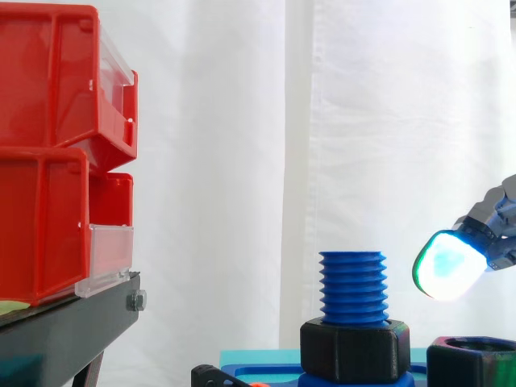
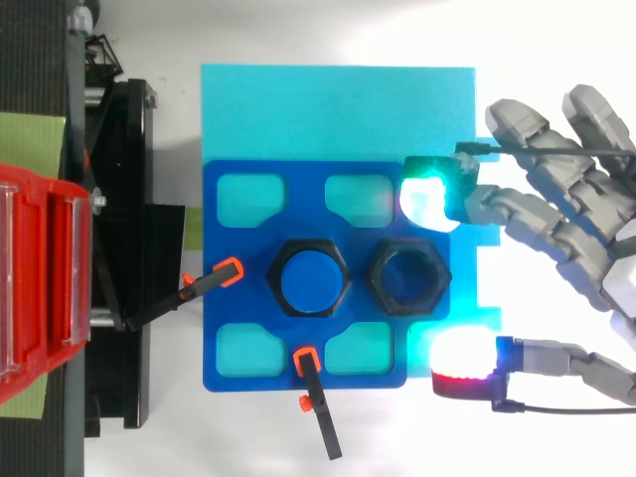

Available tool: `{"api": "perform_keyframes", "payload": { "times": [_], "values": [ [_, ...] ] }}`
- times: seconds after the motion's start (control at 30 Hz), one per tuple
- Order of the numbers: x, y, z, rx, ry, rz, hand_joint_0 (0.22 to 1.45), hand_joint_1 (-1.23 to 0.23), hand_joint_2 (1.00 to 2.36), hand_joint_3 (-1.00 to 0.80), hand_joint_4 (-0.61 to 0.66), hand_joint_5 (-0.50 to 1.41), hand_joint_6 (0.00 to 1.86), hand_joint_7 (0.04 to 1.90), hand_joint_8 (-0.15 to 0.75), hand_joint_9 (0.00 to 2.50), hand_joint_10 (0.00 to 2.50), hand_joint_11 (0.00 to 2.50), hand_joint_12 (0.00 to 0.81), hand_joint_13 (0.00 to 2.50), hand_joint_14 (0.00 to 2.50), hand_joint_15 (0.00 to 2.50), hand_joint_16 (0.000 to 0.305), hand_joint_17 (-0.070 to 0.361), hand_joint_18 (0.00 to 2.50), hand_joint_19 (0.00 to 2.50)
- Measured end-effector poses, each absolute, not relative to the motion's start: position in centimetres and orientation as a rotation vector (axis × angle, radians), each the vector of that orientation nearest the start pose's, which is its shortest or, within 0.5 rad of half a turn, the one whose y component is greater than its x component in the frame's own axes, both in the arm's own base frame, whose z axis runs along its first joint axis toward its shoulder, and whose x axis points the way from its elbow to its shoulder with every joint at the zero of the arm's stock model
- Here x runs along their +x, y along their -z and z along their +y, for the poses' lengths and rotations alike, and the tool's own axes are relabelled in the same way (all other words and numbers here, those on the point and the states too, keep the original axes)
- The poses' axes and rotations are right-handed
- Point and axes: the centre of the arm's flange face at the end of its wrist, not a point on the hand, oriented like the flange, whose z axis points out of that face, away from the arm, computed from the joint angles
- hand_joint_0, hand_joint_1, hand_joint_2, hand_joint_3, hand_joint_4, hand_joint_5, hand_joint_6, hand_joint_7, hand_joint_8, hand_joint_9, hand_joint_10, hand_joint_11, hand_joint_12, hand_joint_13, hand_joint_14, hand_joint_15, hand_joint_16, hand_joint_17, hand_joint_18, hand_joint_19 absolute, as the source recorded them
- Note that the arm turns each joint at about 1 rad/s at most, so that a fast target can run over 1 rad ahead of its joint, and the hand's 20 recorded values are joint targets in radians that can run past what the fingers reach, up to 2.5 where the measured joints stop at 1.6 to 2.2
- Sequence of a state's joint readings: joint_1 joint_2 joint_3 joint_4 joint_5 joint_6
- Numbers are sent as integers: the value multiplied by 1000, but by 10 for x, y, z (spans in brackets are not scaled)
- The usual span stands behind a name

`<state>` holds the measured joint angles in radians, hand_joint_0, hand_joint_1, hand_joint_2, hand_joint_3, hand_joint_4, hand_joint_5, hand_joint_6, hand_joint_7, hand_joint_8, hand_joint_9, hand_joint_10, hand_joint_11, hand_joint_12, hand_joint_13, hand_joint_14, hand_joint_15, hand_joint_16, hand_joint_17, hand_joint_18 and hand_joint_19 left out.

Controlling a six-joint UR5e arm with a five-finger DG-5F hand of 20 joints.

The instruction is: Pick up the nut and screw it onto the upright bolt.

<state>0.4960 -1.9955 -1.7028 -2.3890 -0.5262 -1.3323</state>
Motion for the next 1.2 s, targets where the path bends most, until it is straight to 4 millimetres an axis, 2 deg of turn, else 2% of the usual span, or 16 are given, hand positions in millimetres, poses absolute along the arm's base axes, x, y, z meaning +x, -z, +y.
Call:
{"api": "perform_keyframes", "payload": {
  "times": [0.03,0.3,0.53,1.2],
  "values": [
    [612,-255,81,685,122,1305,447,-882,1000,-500,246,-267,502,703,301,142,0,0,370,149,0,0,49,110,2,0],
    [615,-244,81,681,128,1313,442,-921,1000,-500,289,-264,502,765,315,186,0,0,385,195,0,0,51,114,54,0],
    [620,-233,83,689,117,1301,425,-906,1000,-500,298,-263,502,773,326,205,0,0,401,207,0,0,55,124,69,0],
    [626,-235,78,658,93,1309,429,-787,1000,-500,289,-256,502,780,335,221,0,0,412,228,0,0,59,134,82,0]
  ]
}}
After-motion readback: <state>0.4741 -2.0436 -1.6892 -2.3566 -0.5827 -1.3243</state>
